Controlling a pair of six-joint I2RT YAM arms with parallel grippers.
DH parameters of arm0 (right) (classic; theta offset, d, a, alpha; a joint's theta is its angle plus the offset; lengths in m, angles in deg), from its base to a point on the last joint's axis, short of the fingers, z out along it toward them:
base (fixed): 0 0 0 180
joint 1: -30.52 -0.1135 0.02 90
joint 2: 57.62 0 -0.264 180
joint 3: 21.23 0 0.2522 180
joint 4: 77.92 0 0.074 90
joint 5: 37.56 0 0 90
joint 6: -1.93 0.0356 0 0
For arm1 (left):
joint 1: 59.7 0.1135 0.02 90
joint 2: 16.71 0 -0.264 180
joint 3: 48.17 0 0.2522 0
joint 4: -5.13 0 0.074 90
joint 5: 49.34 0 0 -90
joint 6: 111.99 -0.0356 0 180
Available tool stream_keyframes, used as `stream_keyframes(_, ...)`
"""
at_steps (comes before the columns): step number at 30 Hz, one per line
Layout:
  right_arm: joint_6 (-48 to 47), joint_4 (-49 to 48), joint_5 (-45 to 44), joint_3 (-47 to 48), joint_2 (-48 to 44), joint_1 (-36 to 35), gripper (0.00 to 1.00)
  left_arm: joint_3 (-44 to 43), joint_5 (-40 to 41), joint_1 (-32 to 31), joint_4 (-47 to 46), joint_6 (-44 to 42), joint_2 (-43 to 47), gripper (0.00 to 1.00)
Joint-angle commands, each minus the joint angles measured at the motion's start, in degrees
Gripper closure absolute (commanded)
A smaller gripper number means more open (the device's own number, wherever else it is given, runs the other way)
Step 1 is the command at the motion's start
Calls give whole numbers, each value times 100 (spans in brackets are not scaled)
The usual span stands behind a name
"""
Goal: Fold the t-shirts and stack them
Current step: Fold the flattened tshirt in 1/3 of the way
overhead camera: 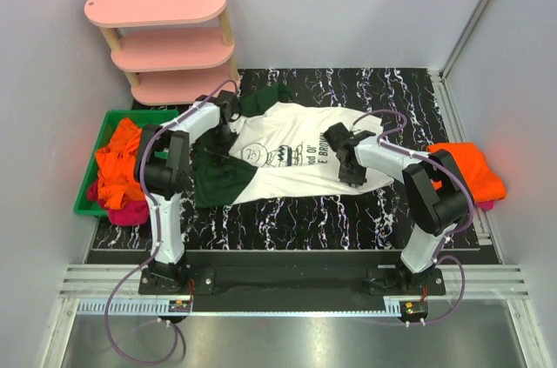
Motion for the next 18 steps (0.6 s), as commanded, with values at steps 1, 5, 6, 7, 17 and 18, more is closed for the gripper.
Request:
stream_keyframes(1,118,-98,39,-75,-168,-38,71,-312,477,72,-332,28,-367,100)
stream_keyframes(5,153,-107,92,-137,-106,-38,71,-461,513,72,-296,63,-447,98)
stream_keyframes(6,118,-115,57,-128,-106,-38,71,-496,495,72,-296,63,-429,93)
stream_keyframes(7,92,-115,-30,-59,-132,-38,71,-523,434,72,-305,63,-333,89)
stream_keyframes(17,-391,-124,-646,1049,-317,-30,62,-655,-313,90,-376,362,1247,52)
stream_keyframes(18,-479,-124,-585,1171,-282,-38,63,-629,-618,98,-384,371,1345,52)
